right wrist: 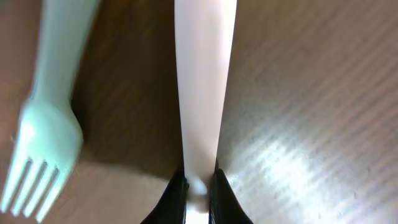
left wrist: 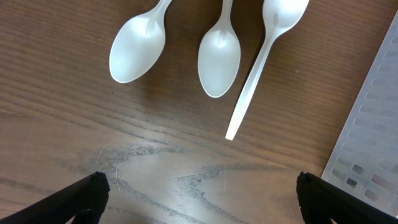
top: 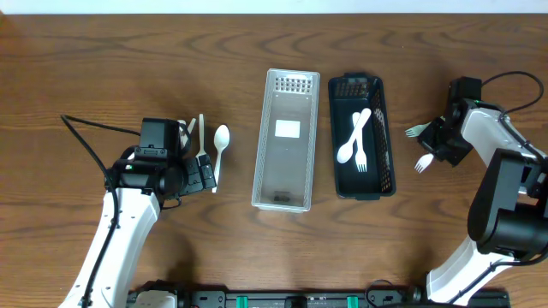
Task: Pack container
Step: 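Grasp a third white fork with the right gripper, then lower the third fork into the green basket and release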
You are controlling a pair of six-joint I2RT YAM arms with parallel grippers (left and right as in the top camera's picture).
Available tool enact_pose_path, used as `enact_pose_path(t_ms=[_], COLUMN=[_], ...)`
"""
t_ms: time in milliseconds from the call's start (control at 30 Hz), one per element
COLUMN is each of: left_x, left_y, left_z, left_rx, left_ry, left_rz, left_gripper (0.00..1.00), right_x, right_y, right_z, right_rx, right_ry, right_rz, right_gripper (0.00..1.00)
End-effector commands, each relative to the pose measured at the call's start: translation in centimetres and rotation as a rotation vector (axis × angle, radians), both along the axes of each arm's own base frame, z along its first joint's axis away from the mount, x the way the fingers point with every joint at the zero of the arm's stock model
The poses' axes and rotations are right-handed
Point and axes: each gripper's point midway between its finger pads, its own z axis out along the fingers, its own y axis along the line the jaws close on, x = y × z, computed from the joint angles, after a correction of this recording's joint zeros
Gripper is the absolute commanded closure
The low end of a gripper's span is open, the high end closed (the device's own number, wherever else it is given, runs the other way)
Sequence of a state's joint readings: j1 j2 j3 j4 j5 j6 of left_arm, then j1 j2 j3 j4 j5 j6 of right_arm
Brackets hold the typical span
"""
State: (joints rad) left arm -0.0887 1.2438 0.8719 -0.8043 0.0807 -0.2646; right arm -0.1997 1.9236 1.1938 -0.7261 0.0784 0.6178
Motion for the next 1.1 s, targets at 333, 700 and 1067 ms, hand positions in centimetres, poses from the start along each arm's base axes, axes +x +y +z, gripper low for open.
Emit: enact_pose_path(t_ms=[333, 700, 1067], left_x=[0.4, 0.4, 0.4], left_y=[0.0, 0.0, 0.0], left_z=[0.5, 0.5, 0.5], left_rx=[-0.003, -0.003, -0.003], left_ry=[-0.011, -0.011, -0.011], left_rz=[-0.006, -0.006, -0.006], left_gripper=[0.02, 0.02, 0.02], right_x=[1.8, 1.4, 3.8], right_y=[11.0, 17.5, 18.8], right_z=[21.9, 13.7, 14.4], right_rx=[-0.047, -0.143, -0.115], right_ry=[-0.633, -0.411, -0.461], right_rz=[0.441, 0.634, 0.726], right_gripper=[0.99, 0.99, 0.4])
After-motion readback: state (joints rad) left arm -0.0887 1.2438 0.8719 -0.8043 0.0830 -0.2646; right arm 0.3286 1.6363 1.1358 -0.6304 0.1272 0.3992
